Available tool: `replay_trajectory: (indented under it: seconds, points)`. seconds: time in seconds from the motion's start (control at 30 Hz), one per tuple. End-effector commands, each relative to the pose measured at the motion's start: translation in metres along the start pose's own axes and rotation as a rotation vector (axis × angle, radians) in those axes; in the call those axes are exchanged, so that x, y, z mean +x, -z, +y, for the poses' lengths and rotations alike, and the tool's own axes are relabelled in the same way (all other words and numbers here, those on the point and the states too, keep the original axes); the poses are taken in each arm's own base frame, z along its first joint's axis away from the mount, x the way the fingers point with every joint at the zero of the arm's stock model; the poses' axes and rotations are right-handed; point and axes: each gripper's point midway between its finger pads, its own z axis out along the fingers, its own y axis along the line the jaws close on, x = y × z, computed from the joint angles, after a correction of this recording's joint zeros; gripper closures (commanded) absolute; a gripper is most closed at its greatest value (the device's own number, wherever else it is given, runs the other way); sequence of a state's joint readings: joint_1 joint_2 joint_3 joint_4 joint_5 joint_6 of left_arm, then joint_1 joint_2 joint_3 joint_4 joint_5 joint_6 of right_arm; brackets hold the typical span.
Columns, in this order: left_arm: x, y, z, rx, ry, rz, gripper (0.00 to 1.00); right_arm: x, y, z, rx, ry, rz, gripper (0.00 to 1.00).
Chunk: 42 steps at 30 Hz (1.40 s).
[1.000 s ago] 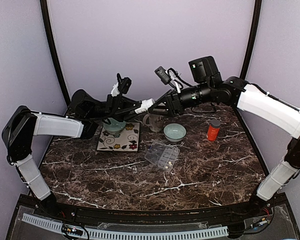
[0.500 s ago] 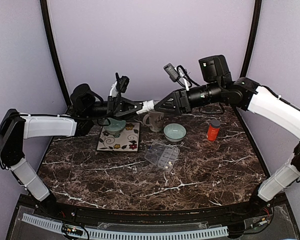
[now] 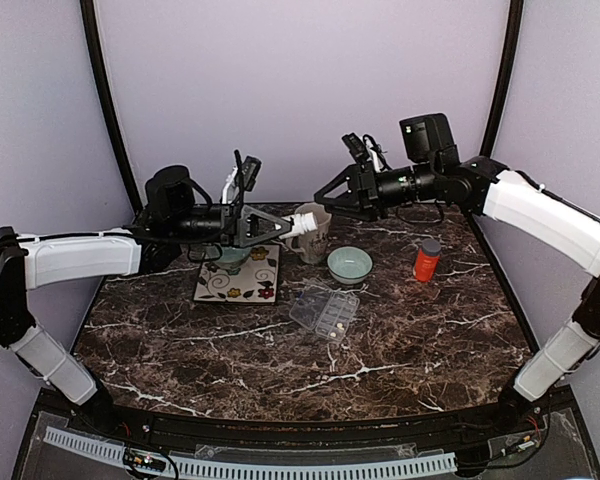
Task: Sort the pills into containers
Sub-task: Unscrew the lid of the pill bottle.
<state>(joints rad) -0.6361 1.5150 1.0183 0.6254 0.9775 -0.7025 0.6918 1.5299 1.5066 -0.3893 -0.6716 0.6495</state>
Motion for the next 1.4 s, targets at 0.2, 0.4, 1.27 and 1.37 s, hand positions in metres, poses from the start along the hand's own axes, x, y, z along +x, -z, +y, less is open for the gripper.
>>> replay_trajectory:
  seconds: [0.2, 0.4, 1.27, 1.37]
  points:
    - [-0.012, -0.002, -0.012, -0.060, -0.134, -0.005, 1.00, 0.004, -0.005, 0.007, -0.058, -0.096, 0.030, 0.49]
    - [-0.017, -0.003, -0.009, -0.083, -0.155, -0.015, 1.00, 0.012, -0.006, 0.003, -0.053, -0.111, 0.050, 0.49]
    - [-0.021, -0.010, -0.002, -0.083, -0.158, -0.002, 1.00, 0.019, -0.022, 0.010, -0.104, -0.104, 0.097, 0.71]
    - [-0.021, -0.011, -0.003, -0.077, -0.157, 0.002, 1.00, 0.019, -0.022, 0.009, -0.091, -0.092, 0.100, 0.82]
